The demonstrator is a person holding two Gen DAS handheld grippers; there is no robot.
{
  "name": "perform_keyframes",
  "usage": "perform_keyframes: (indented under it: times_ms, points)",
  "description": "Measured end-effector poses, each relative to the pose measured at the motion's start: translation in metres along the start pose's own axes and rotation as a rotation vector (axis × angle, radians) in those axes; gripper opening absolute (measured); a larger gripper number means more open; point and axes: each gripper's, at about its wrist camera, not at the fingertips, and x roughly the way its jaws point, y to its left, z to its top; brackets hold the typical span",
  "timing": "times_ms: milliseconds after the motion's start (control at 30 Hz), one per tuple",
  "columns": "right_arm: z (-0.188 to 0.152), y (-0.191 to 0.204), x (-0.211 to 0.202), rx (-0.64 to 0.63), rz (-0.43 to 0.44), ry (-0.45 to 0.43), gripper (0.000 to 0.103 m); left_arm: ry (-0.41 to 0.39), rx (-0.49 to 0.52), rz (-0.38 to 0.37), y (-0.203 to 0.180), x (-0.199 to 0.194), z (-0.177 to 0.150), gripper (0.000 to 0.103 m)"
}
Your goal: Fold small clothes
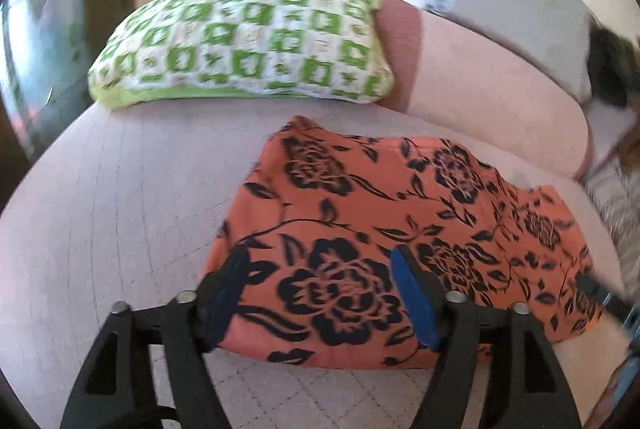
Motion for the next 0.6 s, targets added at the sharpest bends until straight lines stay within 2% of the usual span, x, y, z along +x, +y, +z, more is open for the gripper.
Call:
perform_keyframes:
  times_ms: [100, 133, 167, 233, 267, 333, 367, 467, 600]
  points:
    - [0.003, -0.032, -0.01, 0.092, -0.043, -0.069, 0.061, 0.096, 0.013, -0.017, -0.004, 0.023, -0.006, 0.079]
    - [0.004, -0.046, -0.006, 0.152, -0.046, -0.071, 0.061, 0.172, 0.018, 0.019, -0.002, 0.039, -0.01, 0.079]
    - [0.002, -0.067, 0.001, 0.235, -0.048, -0.055, 0.061, 0.206, 0.022, 0.038, -0.001, 0.049, -0.012, 0.08]
    - [-0.001, -0.093, 0.02, 0.304, -0.06, 0.037, 0.061, 0.187, 0.056, 0.058, -0.005, 0.054, -0.013, 0.082]
    - [-0.006, -0.105, 0.033, 0.325, -0.05, 0.085, 0.057, 0.19, 0.082, 0.087, -0.01, 0.053, -0.014, 0.082]
    - [-0.004, -0.106, 0.03, 0.312, -0.036, 0.052, 0.057, 0.174, 0.102, 0.114, -0.015, 0.049, -0.016, 0.082]
    - [0.0, -0.101, 0.029, 0.293, -0.048, 0.068, 0.057, 0.172, 0.099, 0.116, -0.015, 0.048, -0.017, 0.082]
    - [0.001, -0.085, 0.021, 0.24, -0.075, 0.041, 0.057, 0.158, 0.06, 0.119, -0.009, 0.032, -0.018, 0.082]
    - [-0.002, -0.054, 0.007, 0.13, -0.024, -0.005, 0.057, 0.095, 0.003, 0.231, 0.013, 0.005, -0.019, 0.082]
